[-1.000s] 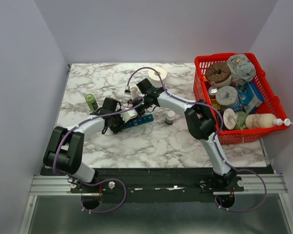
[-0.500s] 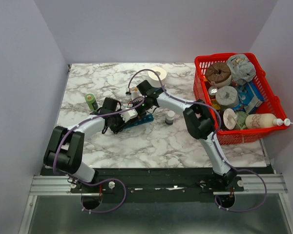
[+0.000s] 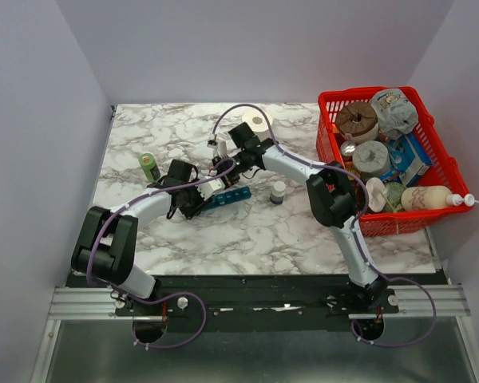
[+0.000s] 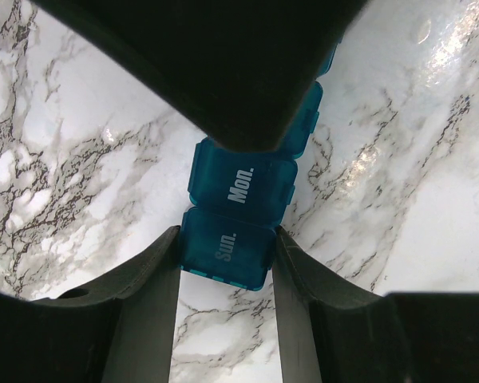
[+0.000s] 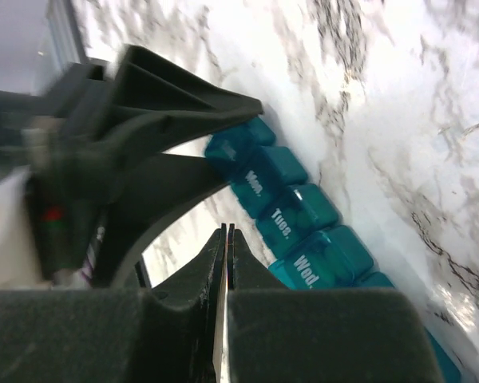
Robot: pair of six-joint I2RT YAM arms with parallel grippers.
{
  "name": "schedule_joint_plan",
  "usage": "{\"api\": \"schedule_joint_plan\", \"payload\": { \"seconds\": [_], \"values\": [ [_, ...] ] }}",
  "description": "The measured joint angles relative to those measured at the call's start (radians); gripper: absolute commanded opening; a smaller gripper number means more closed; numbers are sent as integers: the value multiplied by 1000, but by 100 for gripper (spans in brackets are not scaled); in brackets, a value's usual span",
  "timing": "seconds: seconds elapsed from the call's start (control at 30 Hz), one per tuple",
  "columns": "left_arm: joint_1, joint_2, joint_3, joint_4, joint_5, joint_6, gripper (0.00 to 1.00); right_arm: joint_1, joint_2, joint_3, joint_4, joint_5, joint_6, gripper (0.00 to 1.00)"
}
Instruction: Sort the pills into containers
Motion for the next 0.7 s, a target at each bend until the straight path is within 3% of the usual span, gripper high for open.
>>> {"api": "schedule_joint_plan", "payload": {
  "seconds": [0.3, 0.7],
  "values": [
    [0, 1, 0, 0, 0, 0, 22, -59, -72, -23, 27, -28, -2, 10],
    [0, 6, 5, 0, 0, -3, 22, -47, 39, -29, -51, 10, -30, 8]
  ]
}}
